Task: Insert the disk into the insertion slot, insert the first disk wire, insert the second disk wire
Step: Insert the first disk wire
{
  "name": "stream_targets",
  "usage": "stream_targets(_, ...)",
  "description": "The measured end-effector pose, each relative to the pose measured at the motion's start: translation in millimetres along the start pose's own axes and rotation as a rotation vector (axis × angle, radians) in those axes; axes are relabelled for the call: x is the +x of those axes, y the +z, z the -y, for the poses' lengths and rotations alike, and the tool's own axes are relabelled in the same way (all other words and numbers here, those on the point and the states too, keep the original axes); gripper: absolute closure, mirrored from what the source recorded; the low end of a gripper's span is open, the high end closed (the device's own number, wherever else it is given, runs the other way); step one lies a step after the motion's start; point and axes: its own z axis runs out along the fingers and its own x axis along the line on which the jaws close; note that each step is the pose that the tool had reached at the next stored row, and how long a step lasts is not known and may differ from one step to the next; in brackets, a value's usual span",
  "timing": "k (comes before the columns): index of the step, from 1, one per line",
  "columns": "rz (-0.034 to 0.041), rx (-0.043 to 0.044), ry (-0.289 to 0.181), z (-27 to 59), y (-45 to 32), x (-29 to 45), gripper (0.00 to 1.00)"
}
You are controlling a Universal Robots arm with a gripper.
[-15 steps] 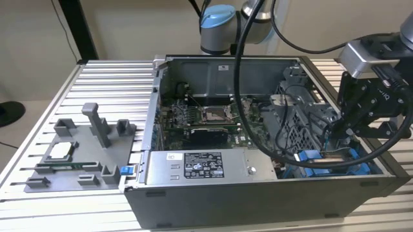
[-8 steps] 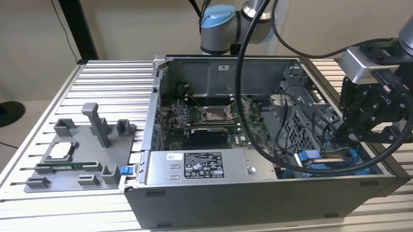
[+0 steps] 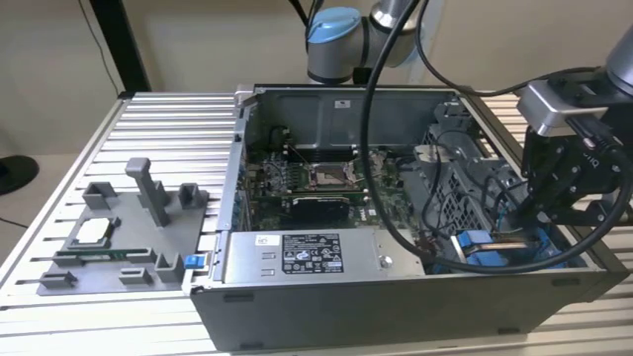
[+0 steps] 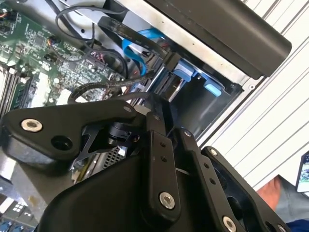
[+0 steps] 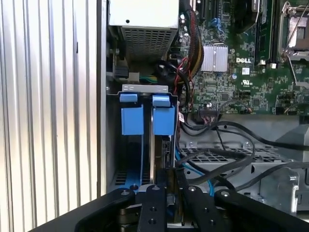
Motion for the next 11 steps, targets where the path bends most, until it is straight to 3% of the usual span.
stream_targets(11, -0.0004, 0.0038, 0.038, 5.9, 7.2, 0.4, 1.0)
